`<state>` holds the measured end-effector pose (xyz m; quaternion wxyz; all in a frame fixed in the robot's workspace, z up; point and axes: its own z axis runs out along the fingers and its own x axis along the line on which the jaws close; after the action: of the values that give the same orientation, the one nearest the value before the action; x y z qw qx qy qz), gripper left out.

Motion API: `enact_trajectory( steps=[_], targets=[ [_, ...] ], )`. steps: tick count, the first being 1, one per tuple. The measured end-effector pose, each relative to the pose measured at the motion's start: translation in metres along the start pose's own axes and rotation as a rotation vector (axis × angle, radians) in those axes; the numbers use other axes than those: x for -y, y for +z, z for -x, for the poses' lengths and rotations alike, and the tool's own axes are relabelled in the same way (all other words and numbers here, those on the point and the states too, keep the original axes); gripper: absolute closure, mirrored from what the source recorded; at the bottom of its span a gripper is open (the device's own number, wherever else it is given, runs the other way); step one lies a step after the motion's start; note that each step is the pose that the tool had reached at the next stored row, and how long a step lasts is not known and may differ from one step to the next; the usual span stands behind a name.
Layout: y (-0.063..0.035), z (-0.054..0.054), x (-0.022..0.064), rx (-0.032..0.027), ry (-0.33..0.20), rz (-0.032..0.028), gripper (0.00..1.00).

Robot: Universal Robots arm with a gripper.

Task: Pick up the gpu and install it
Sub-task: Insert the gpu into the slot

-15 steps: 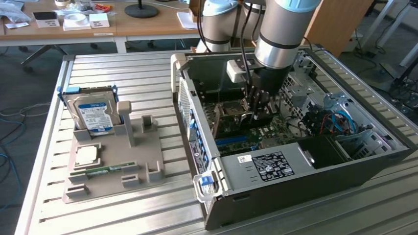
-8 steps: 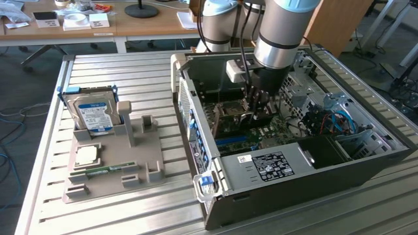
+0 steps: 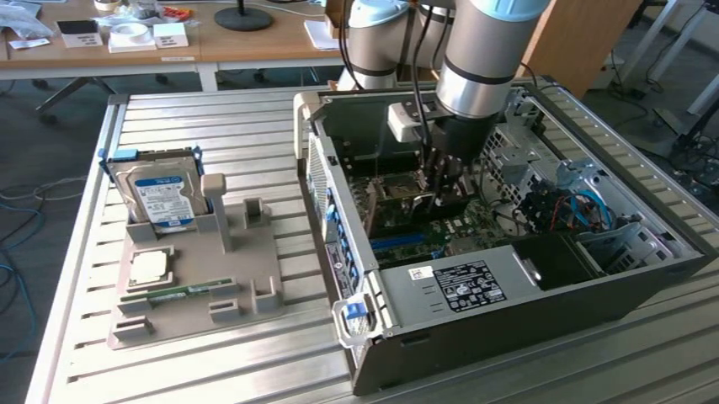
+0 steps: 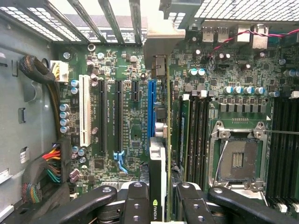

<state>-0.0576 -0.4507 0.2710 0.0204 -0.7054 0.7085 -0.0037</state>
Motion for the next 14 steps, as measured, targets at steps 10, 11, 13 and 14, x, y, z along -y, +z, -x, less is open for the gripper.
enact_trajectory(
  steps=[10,11,13,14],
  targets=[
    [0.0,0.0,-0.0024,0.0,0.0,0.0,0.73],
    [0.0,0.0,-0.0026,0.0,0.0,0.0,0.73],
    [0.0007,-0.0001,-0.0032,0.0002,0.0,-0.0002,0.73],
    [0.0015,-0.0001,-0.0036,0.0,0.0,-0.0003,0.73]
  ],
)
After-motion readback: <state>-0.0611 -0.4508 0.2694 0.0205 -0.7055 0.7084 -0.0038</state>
